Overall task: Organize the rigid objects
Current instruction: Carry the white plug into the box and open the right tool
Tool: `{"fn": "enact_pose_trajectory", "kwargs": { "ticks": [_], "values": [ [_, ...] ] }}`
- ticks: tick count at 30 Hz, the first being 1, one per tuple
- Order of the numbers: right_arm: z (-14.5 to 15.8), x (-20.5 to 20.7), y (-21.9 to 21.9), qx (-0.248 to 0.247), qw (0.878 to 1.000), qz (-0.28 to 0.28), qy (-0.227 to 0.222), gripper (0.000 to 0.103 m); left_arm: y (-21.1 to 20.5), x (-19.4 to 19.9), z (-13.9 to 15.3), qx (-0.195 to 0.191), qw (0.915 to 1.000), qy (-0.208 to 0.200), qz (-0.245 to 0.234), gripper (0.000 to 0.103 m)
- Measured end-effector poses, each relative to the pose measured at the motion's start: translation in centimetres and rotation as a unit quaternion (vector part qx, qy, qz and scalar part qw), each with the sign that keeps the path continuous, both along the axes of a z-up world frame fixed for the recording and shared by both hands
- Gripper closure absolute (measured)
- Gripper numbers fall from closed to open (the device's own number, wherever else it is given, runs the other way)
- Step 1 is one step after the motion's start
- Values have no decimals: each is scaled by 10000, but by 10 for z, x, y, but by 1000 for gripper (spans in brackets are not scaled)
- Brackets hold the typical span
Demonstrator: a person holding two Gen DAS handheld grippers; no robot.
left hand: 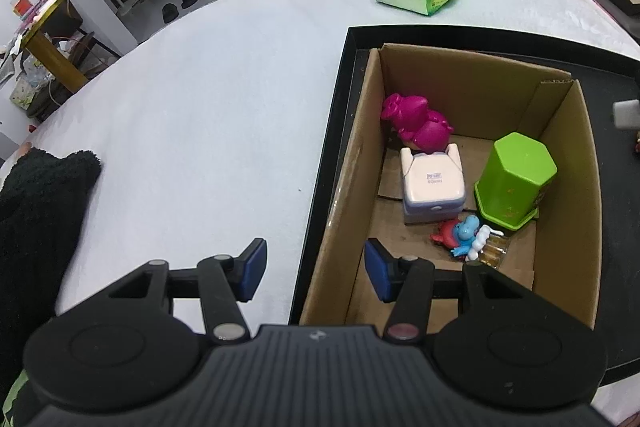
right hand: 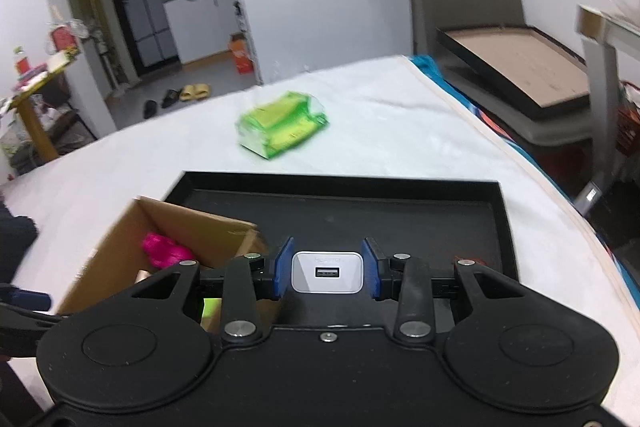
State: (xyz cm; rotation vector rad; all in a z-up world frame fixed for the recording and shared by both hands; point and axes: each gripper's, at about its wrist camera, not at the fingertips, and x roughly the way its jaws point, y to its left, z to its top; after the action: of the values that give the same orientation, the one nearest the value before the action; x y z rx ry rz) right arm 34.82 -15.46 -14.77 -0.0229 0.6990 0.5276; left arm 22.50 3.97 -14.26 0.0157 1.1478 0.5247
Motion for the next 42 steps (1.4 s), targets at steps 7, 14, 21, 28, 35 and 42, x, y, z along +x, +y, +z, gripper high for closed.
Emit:
{"fn": "enact_pose_trajectory", "kwargs": {
  "ticks": [7,14,21,28,35,42],
  "values": [
    [15,-13,29,33,9985,407,-357,67,10,-3,3,-90,9999,-46,14,51],
    [28,-20,32,176,9969,464,-612,67,18,-8,3,-197,9997,-103,-74,51],
    [33,-36,56,226,9942,909,-537,67,24,-18,1,-391,9990,-169,-135,51],
    [20,-47,82,179,9908,1332,-132,67,29,-31,-4,-587,9980,-201,-141,53],
    [10,-47,89,433,9873,1431,543,67,29,-37,-7,-992,9944,-320,-171,82],
    [-9,-40,94,806,9755,1514,1380,67,24,-39,-12,-1047,9938,-257,-272,91]
  ]
}}
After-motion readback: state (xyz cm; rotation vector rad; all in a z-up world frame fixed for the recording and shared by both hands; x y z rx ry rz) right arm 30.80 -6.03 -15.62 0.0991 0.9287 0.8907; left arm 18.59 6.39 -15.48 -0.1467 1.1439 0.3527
